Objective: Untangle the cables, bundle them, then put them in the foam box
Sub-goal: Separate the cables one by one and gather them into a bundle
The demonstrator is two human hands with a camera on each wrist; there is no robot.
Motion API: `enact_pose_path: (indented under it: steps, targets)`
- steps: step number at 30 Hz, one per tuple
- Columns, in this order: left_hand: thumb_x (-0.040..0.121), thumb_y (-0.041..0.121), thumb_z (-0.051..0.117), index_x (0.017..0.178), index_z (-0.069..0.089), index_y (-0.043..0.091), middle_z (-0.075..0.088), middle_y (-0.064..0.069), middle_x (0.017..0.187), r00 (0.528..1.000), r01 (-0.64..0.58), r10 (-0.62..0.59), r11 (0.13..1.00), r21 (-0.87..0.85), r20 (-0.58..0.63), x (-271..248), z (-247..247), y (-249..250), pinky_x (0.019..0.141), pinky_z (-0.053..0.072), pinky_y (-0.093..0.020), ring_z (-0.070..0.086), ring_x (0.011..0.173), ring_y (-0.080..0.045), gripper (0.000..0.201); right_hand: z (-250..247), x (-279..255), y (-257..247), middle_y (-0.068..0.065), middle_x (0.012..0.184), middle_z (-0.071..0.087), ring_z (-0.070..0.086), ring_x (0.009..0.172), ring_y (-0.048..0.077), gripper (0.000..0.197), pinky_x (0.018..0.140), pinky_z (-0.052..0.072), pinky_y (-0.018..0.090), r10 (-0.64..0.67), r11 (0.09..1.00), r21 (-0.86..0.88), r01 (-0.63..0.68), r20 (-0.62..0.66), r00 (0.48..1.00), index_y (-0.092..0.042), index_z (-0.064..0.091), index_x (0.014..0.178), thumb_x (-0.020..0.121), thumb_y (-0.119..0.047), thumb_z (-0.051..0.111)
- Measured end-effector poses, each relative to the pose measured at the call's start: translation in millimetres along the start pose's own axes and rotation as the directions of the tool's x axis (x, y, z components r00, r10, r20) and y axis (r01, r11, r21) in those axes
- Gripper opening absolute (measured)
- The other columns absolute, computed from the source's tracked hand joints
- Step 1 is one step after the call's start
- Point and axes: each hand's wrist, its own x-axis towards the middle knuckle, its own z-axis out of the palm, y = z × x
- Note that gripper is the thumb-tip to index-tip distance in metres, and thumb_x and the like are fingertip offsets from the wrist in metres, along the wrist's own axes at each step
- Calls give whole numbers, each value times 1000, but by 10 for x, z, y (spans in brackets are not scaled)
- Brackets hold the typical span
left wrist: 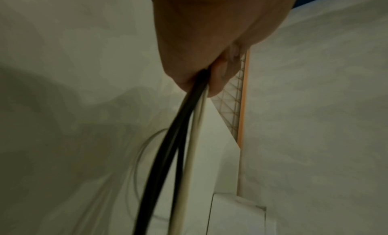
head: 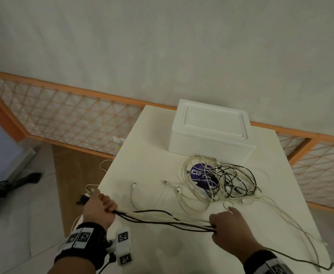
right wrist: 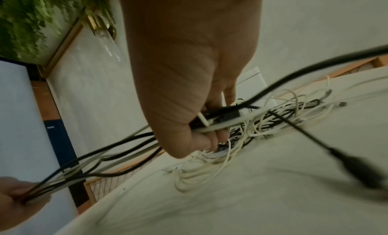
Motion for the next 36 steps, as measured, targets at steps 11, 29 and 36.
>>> enact_pose_path:
  steps: [11,29,36]
  targets:
    - [68,17,48,60,21,25,20,6,49,997,-50,53,996,69,-49,193,-175,451,36,15,-21,19,30,-8,29,301,-666,857,-8,72,51,60,97,0,3,99,31,36,431,900,-104,-424,58,901,-36,52,80,78,-33,51]
    - [100,36,39,62,28,23,25,9,38,998,34,-40,993,112,52,52,99,412,33,14,-14,20,27,-7,42,108,162,-575,-3,80,59,57,67,11,7,65,46,27,-13,736,672,-86,140,990,-24,51,90,95,-23,47]
    - [100,37,40,61,28,20,25,7,37,998,54,-61,974,222,25,67,77,225,34,14,-11,19,26,-9,44,121,-247,139,-26,69,61,54,73,-6,30,70,39,13,52,835,538,-117,135,989,-52,60,64,92,-44,53]
